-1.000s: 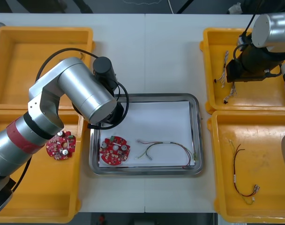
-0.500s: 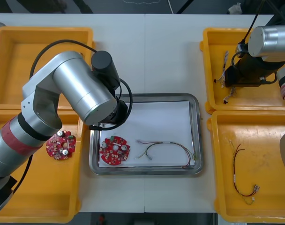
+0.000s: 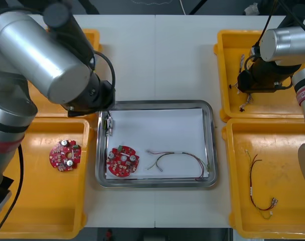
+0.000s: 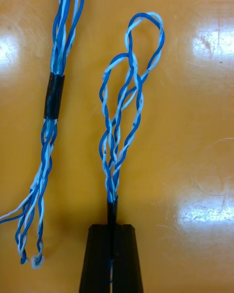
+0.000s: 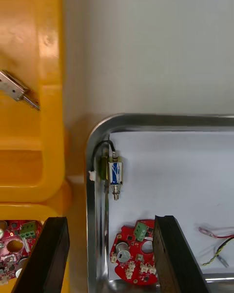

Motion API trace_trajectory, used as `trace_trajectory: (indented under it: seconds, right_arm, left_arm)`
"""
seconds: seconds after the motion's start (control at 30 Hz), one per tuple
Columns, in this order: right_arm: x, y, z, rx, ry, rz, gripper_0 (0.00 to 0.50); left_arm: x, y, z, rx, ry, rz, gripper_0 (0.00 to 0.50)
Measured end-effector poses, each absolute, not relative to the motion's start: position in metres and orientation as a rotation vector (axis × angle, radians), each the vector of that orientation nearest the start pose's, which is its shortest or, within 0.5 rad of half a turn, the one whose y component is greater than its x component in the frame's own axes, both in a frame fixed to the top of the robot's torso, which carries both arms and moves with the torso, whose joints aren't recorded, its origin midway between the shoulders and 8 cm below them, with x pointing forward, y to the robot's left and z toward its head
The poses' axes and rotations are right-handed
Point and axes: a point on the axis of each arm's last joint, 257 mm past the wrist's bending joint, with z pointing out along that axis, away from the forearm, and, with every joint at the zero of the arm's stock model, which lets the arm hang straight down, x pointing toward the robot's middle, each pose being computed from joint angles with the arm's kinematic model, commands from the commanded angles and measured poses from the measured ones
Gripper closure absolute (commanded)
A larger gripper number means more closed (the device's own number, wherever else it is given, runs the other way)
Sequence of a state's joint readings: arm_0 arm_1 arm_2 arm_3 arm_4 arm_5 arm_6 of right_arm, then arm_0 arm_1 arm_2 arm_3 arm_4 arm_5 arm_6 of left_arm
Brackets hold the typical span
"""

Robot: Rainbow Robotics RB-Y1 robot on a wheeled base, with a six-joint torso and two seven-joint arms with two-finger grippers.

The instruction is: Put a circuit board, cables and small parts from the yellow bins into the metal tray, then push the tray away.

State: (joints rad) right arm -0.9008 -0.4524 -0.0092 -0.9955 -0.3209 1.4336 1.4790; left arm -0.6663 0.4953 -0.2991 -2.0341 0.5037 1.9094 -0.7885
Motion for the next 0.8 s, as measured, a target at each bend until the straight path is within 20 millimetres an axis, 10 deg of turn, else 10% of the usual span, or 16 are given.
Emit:
trace_trajectory:
  seconds: [0.37, 0.8]
  right_arm:
    - [0.576, -0.319, -0.211, 0.060, 2.759, -0.148, 0.500]
    - [0.543, -0.315, -0.125, -0.009, 2.726, -0.204, 0.500]
  left_arm:
    - [0.503, 0.242, -0.105, -0.427, 2.548, -0.171, 0.000]
    - [0.543, 0.314, -0.140, -0.770, 2.567, -0.133, 0.000]
